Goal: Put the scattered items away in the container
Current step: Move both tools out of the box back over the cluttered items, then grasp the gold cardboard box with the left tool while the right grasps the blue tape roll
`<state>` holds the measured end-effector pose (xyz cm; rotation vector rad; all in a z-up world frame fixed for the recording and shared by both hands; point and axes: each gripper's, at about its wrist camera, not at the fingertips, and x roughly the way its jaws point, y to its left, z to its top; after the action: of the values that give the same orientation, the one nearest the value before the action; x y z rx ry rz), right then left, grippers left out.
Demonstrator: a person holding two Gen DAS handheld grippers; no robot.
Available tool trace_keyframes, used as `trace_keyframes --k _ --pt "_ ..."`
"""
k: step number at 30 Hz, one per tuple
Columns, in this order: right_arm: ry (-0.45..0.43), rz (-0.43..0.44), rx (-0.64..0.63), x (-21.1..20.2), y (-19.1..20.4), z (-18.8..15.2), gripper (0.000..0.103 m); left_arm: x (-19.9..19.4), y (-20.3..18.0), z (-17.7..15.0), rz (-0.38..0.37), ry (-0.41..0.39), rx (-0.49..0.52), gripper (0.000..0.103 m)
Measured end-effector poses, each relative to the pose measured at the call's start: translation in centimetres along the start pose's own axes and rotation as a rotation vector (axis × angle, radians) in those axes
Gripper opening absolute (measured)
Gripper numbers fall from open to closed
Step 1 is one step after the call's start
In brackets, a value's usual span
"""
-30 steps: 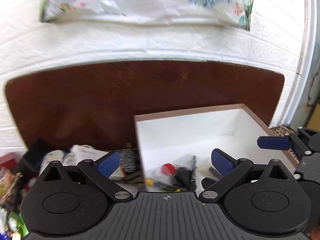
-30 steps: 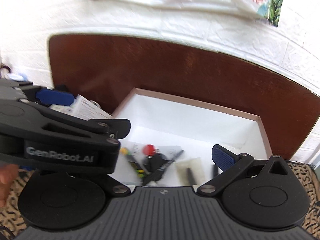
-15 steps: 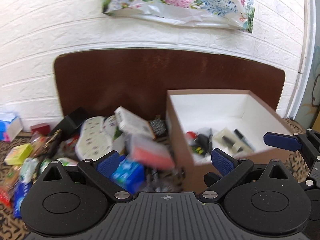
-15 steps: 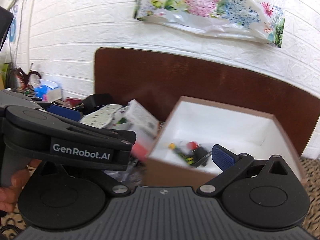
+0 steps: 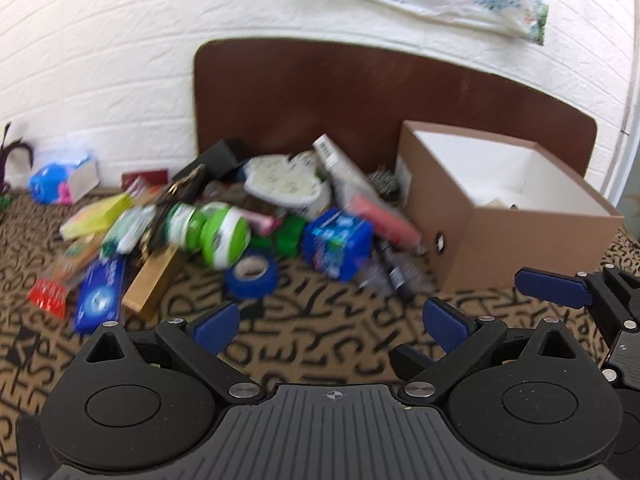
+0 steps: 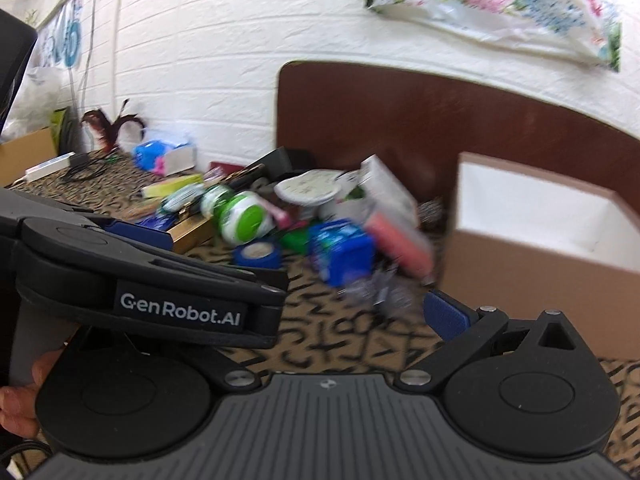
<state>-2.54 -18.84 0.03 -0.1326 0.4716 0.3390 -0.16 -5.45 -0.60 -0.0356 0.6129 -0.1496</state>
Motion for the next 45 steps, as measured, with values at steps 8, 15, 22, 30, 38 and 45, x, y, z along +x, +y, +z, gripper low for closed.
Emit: trace_keyframes --k 8,15,22,30,38,45 --pt "0.003 0.052 0.003 1.4 3.1 -1.1 0.103 -0.1 2.8 -1.5 0.017 0.024 -0.026 0.103" --pt "0.043 0.034 0.022 3.0 2.7 -1.5 0.103 1.0 4.0 -1.9 -0.003 0.044 -0.038 0.103" --pt "0.072 0.034 0.009 5.1 2.8 -1.7 0.103 3.0 5.0 -1.9 -0.016 0.072 -0.059 0.1" --pt "0.092 0.087 0.011 9.0 3.1 -0.3 0.099 5.2 8.2 -0.4 0.025 0.075 -0.066 0.093" --pt "0.096 0.125 -0.014 12.0 4.3 1.1 0.098 6.7 12.3 1.0 0.136 0.061 -0.082 0.092" --pt "0.106 0.132 -0.02 13.5 4.5 1.7 0.097 7.9 14.7 1.5 0.162 0.075 -0.119 0.09"
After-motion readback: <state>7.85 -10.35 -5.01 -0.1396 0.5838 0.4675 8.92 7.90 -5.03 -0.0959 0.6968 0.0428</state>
